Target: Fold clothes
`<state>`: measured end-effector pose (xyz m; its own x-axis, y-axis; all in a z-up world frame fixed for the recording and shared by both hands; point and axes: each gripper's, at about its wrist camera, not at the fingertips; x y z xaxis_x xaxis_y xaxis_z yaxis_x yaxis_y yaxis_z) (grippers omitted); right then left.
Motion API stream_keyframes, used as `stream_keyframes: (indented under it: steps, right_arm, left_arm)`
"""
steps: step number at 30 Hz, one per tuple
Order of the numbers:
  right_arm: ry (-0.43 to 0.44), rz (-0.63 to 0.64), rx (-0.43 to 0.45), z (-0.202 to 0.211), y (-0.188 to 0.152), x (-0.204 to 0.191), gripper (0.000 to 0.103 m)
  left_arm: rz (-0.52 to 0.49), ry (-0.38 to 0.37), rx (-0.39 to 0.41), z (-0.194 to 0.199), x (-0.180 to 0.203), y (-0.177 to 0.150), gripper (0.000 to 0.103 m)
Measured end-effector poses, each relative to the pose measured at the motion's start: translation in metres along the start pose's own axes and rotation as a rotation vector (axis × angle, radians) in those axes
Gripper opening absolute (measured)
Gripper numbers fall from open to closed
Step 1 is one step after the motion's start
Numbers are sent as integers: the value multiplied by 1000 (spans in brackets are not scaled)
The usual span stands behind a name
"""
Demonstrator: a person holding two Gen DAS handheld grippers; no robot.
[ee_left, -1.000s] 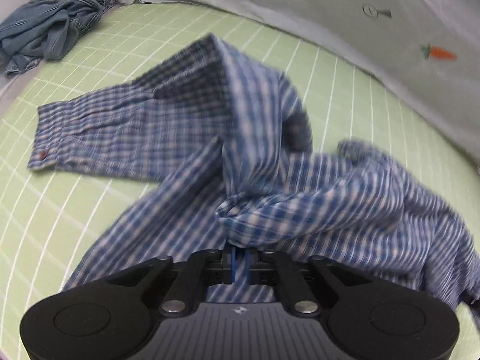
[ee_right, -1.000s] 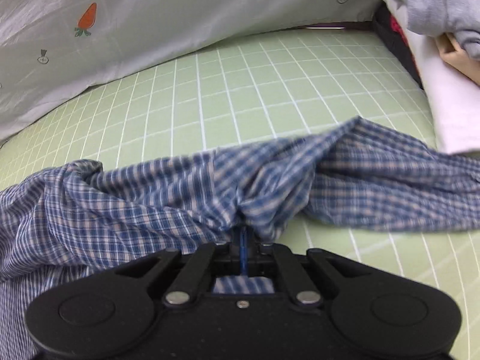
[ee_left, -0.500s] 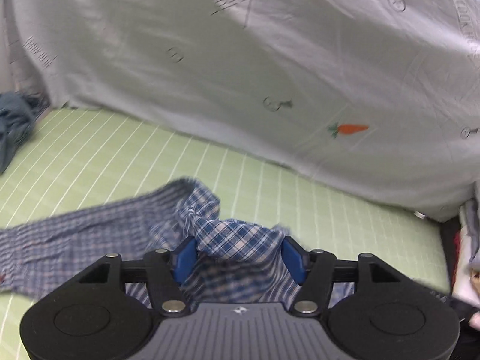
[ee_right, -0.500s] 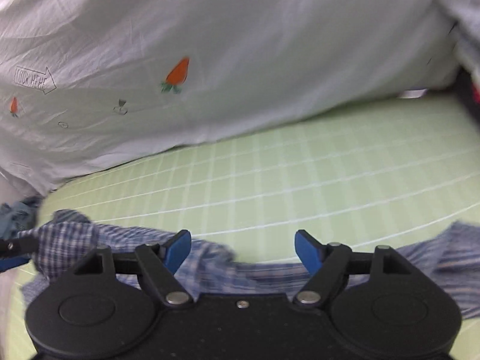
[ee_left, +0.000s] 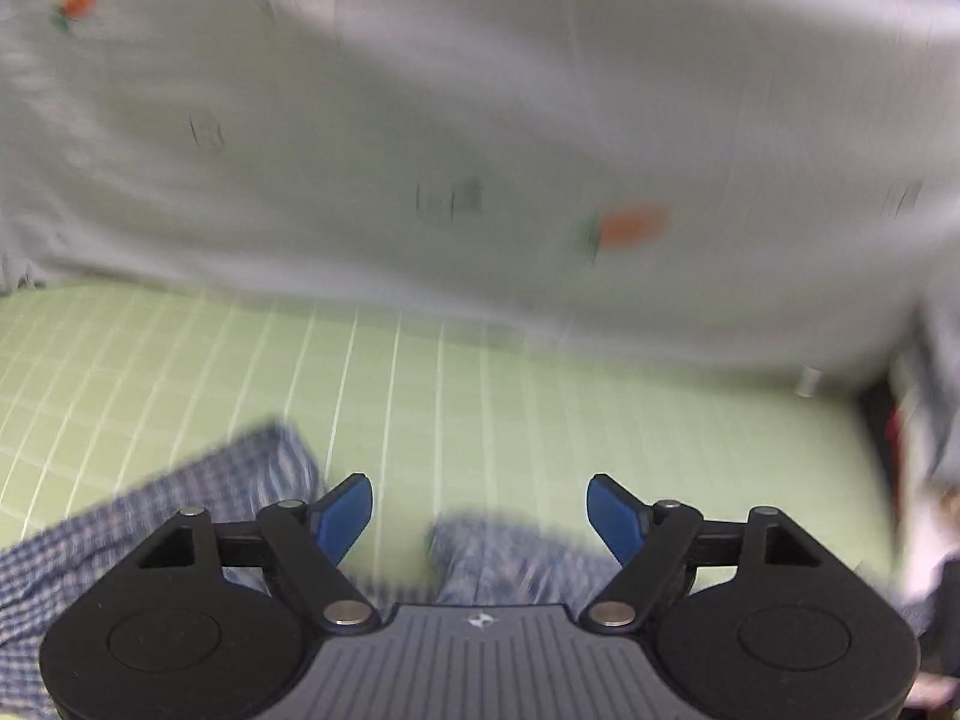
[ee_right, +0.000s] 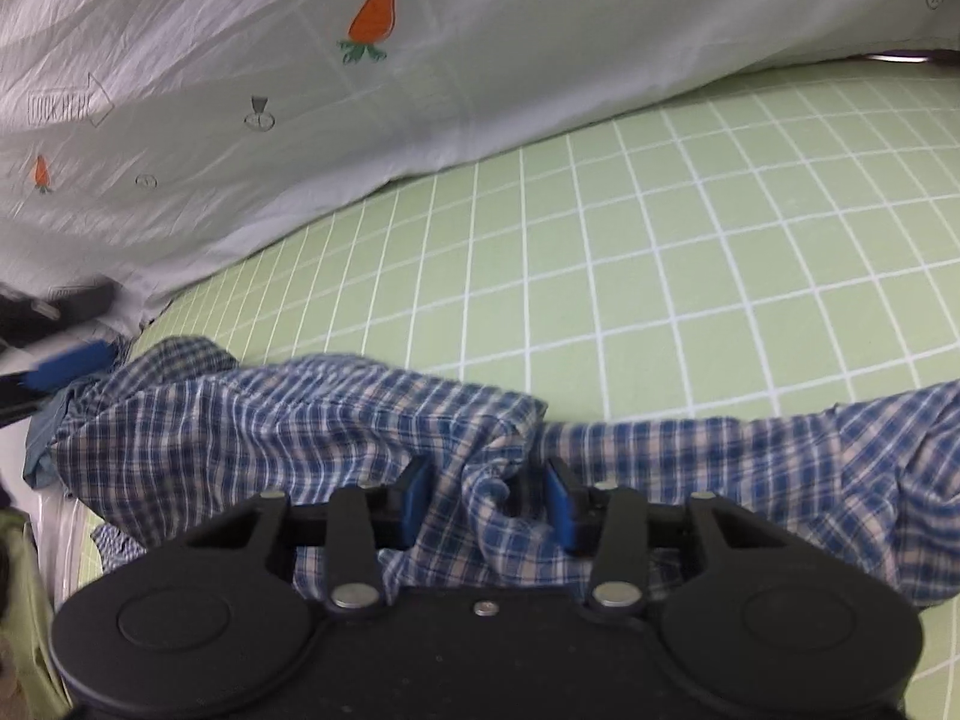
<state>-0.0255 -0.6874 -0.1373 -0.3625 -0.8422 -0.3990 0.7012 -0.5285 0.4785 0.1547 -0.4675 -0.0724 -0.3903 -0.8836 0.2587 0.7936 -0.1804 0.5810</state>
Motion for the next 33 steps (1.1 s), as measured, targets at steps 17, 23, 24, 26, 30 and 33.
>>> stream_keyframes:
  steps: [17, 23, 24, 26, 30, 33]
  right_arm:
    - [6, 250, 216, 23, 68, -29, 9]
    - [-113, 409, 417, 13, 152, -51, 9]
    - [-140, 423, 394, -1, 162, -50, 15]
    - [-217, 379, 267, -38, 169, -38, 32]
    - [-247, 284, 272, -21, 127, -16, 77]
    - [-285, 205, 250, 9, 75, 5, 80]
  left_arm:
    - [1, -124, 47, 6, -2, 27, 3]
    - [-8, -29, 295, -25, 25, 91, 34]
    - [13, 4, 266, -41, 23, 93, 39]
    - [87, 21, 150, -59, 14, 92, 48]
    - [152, -10, 132, -37, -15, 52, 80]
    - [163, 59, 77, -9, -37, 10, 80]
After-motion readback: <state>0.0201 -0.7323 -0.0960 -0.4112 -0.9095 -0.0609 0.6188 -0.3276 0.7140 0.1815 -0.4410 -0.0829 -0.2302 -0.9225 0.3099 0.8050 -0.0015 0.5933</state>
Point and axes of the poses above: each gripper's, at about its wrist camera, not at the fingertips, and z roughly against the way its jaws point, x to its right, y to its top, and after that the axes turned 5 degrees about z, right-handed
